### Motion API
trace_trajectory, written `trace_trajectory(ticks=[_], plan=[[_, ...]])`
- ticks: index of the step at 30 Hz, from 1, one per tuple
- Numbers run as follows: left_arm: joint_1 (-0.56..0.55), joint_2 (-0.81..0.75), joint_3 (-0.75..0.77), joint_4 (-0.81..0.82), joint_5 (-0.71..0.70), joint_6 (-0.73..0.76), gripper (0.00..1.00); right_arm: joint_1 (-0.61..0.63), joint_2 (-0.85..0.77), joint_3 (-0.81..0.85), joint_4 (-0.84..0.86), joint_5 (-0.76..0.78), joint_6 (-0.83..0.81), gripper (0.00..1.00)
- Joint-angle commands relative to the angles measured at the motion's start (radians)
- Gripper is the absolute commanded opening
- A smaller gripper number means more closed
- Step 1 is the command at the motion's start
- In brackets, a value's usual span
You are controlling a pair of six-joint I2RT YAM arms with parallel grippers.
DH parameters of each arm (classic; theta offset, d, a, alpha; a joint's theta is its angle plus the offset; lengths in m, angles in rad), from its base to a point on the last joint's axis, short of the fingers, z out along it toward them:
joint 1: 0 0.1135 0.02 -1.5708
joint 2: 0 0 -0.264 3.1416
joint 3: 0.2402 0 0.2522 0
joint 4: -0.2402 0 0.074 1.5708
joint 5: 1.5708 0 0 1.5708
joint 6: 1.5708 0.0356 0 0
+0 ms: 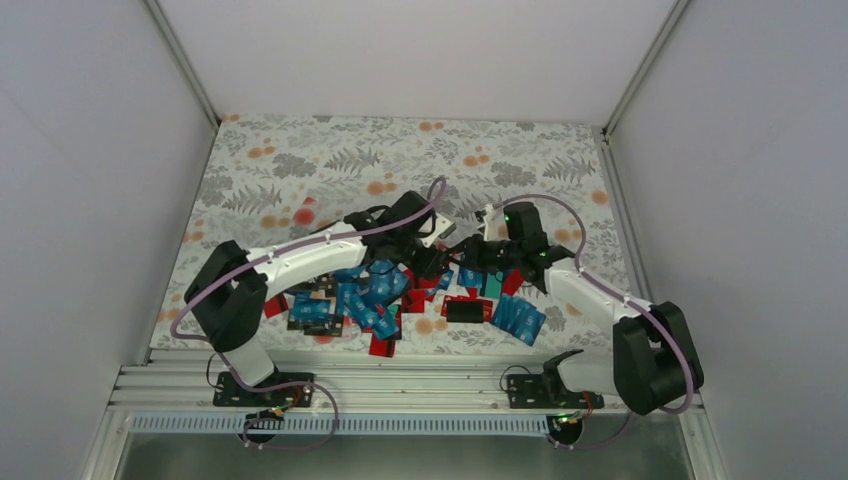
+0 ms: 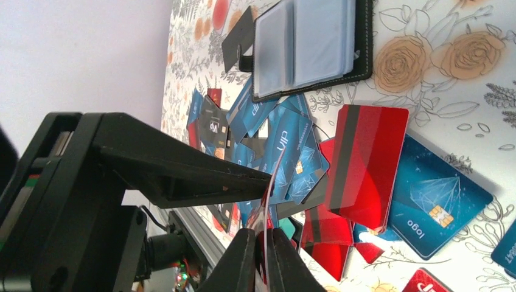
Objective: Put the credit cards into the card holder
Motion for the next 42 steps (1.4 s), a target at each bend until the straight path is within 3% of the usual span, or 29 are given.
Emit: trace_trajectory(ticks=[1, 4, 11, 15, 20, 26, 36, 42], plan=[[0.016, -0.032, -0.019, 0.034, 0.018, -0.021, 0.5, -0.005, 0.009, 0.03, 0.029, -0.033, -0.001, 0.05], [0.026, -0.047, -0.029, 0.041, 0.009, -0.028, 0.51, -0.005, 0.017, 0.04, 0.034, -0.035, -0.009, 0.04], [0.124, -0.226, -0.104, 0.031, -0.031, -0.05, 0.82, -0.005, 0.076, 0.074, 0.101, -0.058, -0.086, 0.04], [0.21, -0.346, -0.141, -0.024, 0.003, -0.02, 0.87, -0.005, 0.113, 0.107, 0.17, -0.115, -0.124, 0.04], [0.318, -0.481, -0.167, -0.083, 0.115, 0.047, 0.85, 0.004, 0.13, 0.157, 0.265, -0.233, -0.188, 0.04], [0.454, -0.595, -0.184, -0.082, 0.355, 0.105, 0.75, 0.044, 0.107, 0.204, 0.292, -0.347, -0.283, 0.04], [0.466, -0.712, -0.255, 0.056, 0.7, 0.11, 0.57, 0.111, 0.001, 0.241, 0.319, -0.49, -0.381, 0.04], [0.466, -0.712, -0.277, 0.108, 0.789, 0.099, 0.49, 0.137, -0.022, 0.282, 0.311, -0.499, -0.401, 0.04]])
